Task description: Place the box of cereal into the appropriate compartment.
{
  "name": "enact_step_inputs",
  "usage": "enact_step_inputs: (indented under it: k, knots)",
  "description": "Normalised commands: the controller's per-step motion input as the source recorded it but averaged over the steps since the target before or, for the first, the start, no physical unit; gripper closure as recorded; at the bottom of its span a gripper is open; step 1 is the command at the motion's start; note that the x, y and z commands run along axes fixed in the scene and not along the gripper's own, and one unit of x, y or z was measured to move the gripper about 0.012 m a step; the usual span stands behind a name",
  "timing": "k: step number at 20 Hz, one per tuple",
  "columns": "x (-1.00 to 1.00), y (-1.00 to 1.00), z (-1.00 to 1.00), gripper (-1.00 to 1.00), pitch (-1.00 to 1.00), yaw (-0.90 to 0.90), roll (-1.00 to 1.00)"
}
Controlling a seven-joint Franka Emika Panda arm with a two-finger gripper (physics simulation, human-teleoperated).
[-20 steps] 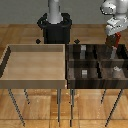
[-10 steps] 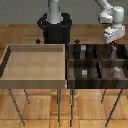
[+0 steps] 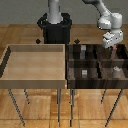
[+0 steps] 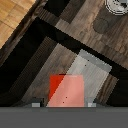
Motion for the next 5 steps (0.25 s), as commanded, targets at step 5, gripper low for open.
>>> enact_step_inputs:
  k: [5]
  knots:
    - [0.0, 0.0, 0.0, -1.0, 0.0, 0.0, 0.0]
